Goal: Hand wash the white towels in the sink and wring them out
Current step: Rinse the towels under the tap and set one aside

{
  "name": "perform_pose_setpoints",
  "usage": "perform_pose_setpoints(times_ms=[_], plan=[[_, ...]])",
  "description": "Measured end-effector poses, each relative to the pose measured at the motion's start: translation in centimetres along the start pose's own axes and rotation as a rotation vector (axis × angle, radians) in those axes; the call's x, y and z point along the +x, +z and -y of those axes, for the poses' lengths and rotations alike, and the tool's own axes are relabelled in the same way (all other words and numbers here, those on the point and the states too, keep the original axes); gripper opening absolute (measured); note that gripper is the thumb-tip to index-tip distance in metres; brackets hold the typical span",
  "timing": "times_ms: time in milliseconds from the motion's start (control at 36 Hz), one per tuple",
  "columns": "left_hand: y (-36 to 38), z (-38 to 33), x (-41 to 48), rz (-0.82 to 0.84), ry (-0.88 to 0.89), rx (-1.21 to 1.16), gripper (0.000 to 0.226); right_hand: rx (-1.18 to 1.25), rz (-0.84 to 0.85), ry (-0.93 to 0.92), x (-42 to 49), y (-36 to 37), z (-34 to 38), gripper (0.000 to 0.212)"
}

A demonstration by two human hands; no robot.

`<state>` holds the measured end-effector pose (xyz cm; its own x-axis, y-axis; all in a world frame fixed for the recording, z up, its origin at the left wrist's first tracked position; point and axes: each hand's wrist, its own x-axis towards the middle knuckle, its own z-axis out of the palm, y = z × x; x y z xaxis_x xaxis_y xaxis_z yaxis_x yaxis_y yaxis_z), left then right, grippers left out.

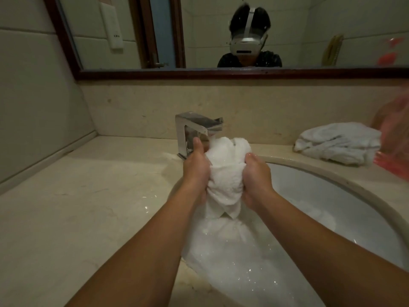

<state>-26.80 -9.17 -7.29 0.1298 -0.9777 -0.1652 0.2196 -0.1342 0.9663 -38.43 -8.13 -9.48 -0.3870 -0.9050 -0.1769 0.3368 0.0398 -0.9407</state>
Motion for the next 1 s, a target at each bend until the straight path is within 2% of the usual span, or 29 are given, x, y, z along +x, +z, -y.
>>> perform_pose_setpoints(times_ms=[139,278,306,389,417,500,611,750,833,1000], plan=[[-0.5,0.9,1.2,-0.067,0.005,-0.062,0.060,-0.074,0.090,-0.044,-0.4,0.6,-0.3,0.053],[-0.9,0.2,0.9,-0.112,0.088,-0.099,0.054,-0.109,0.193,-0.035,-0.2,0.9,-0.5,0.092],[-0.9,0.0,0.7,-0.112,0.108,-0.075,0.055,-0.124,0.200,-0.040,-0.5,1.0,-0.4,0.088],[-0.9,-0.6,-0.4,-0.108,0.168,0.085,0.064,-0.168,0.180,-0.130,-0.9,1.1,-0.1,0.042],[-0.9,-0.5,-0.4,-0.084,0.169,0.131,0.069,-0.159,0.162,-0.168,-0.9,1.1,0.1,0.035],[-0.8,-0.3,-0.5,-0.012,0.074,0.172,0.092,-0.137,0.092,-0.247,-1.1,1.2,0.5,0.031],[-0.6,0.3,0.0,0.064,-0.094,0.144,0.102,-0.089,0.048,-0.285,-1.3,1.0,1.0,0.021],[-0.7,0.7,0.7,0.079,-0.207,0.100,0.125,-0.045,0.012,-0.301,-1.3,1.5,1.4,0.022],[-0.6,0.3,0.2,0.080,-0.227,0.111,0.120,-0.046,0.006,-0.300,-1.1,1.5,1.5,0.020],[-0.6,1.0,1.5,0.034,-0.240,0.006,0.093,-0.106,0.080,-0.217,-0.6,1.2,1.4,0.039]])
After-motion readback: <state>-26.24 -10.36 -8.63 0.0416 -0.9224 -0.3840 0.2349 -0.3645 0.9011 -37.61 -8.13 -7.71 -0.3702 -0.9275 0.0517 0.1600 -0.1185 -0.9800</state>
